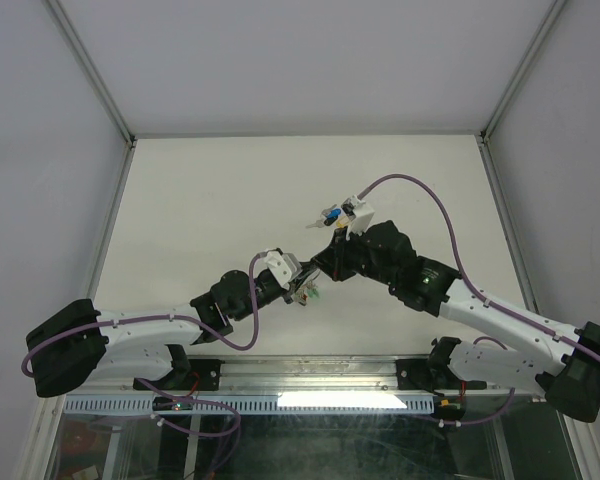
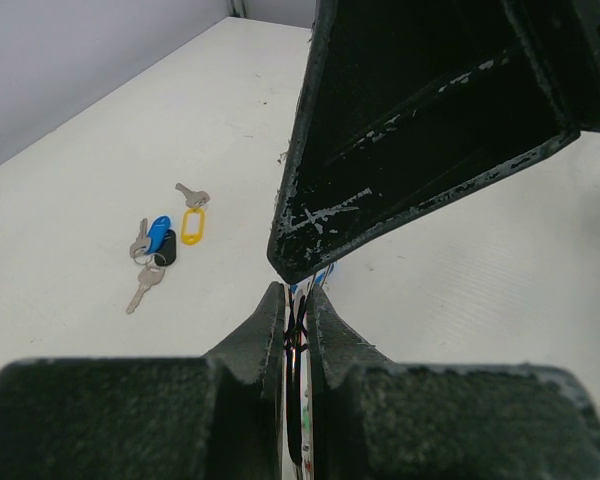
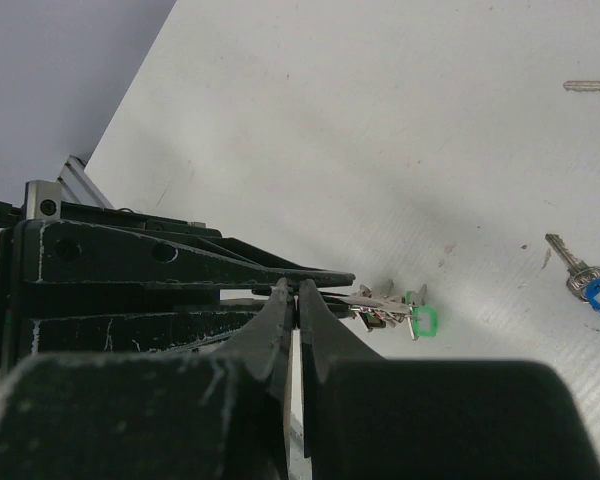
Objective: Put the keys on the keyring
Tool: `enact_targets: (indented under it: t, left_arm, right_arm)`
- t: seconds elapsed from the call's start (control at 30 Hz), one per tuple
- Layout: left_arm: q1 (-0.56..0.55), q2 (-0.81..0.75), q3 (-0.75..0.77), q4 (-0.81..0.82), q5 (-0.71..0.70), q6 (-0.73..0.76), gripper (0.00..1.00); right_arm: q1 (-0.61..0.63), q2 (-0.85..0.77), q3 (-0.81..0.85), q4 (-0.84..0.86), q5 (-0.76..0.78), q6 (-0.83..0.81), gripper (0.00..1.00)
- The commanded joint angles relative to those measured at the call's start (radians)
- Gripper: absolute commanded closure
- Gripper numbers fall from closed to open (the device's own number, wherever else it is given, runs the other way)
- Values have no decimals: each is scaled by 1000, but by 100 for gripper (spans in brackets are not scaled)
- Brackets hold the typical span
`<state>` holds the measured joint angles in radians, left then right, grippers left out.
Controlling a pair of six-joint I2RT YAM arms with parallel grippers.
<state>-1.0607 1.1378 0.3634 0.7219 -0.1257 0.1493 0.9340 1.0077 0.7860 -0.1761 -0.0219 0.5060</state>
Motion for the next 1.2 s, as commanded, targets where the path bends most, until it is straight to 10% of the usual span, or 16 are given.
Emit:
enact_targets:
  t: [0.0, 0.77, 1.17]
  left_arm:
    - [24, -23, 16, 88, -75, 32, 100]
    - [12, -10, 31, 56, -52, 77, 100]
    - [13, 8, 47, 39, -103, 61, 100]
  right_arm:
    - [17, -15, 22, -19, -9, -13, 100]
    - [17, -45, 87, 6, 132, -52, 74]
    - [-70, -17, 128, -450, 451, 119, 71]
